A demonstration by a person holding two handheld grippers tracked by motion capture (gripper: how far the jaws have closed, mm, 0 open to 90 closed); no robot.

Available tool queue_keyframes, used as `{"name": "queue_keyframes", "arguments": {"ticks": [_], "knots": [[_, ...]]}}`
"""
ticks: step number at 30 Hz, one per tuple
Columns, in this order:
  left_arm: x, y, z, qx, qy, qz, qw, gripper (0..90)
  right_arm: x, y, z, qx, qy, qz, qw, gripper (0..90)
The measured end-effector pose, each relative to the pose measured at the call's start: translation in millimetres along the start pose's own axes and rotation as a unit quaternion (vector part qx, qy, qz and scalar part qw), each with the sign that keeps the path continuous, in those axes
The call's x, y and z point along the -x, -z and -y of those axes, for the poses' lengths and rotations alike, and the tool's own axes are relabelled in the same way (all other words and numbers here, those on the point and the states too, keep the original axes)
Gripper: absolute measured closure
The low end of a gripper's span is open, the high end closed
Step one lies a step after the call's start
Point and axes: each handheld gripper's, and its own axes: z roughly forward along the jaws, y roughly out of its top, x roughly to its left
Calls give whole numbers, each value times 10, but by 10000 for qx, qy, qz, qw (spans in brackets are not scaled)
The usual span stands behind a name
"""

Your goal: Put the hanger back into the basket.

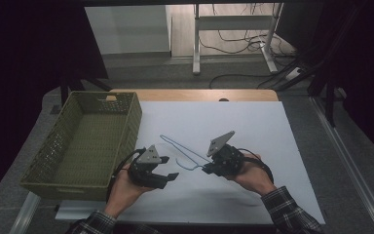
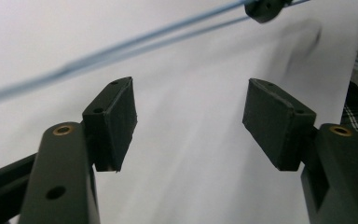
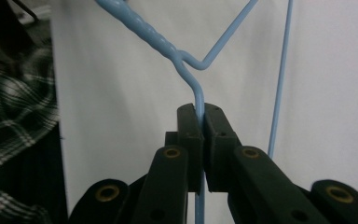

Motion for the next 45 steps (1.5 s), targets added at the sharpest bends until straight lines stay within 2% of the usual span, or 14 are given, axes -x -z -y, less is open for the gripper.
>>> {"name": "queue_keyframes", "arguments": {"ticks": [2, 10, 21, 24, 26, 27, 30, 31, 32, 35, 36, 37, 41, 45], "knots": [[-43, -26, -137, -124, -420, -133, 9990, 354, -11, 54, -34, 52, -4, -94, 9999, 861], [-69, -160, -371, -245, -1039, 16, 9943, 379, -9, 79, -54, 46, -40, -351, 9994, 861], [-68, -306, -422, -484, -1508, 419, 9865, 619, 0, 55, -53, 56, 109, -616, 9980, 860], [-83, -320, -457, -653, -1714, 678, 9807, 681, 7, 63, -53, 52, 167, -590, 9981, 859], [-92, -328, -469, -700, -1744, 781, 9791, 709, 10, 72, -50, 42, 201, -572, 9982, 858], [-101, -341, -495, -792, -1745, 1039, 9760, 757, 8, 96, -47, 73, 312, -470, 9984, 848], [-32, -352, -536, -872, -1841, 1165, 9721, 836, 5, 158, -45, 89, 524, -22, 9986, 786], [-32, -352, -536, -872, -1841, 1165, 9721, 870, 11, 173, -43, 113, 566, 127, 9983, 735], [-10, -342, -609, -907, -1618, 1307, 9739, 879, 19, 189, -39, 186, 569, 323, 9977, 683], [-1, -326, -677, -948, -1248, 1106, 9814, 880, 44, 262, -35, 436, 472, 589, 9962, 457], [-1, -326, -677, -948, -1248, 1106, 9814, 880, 47, 295, -29, 476, 441, 655, 9957, 440], [-28, -300, -700, -882, -1006, 1151, 9843, 880, 48, 323, -21, 517, 416, 682, 9955, 393], [-80, -237, -710, -700, -583, 1250, 9880, 879, 48, 428, 32, 714, 283, 888, 9931, 270], [-145, -153, -698, -605, -183, 1147, 9914, 879, 28, 527, 79, 1016, 72, 1017, 9896, 183]]}}
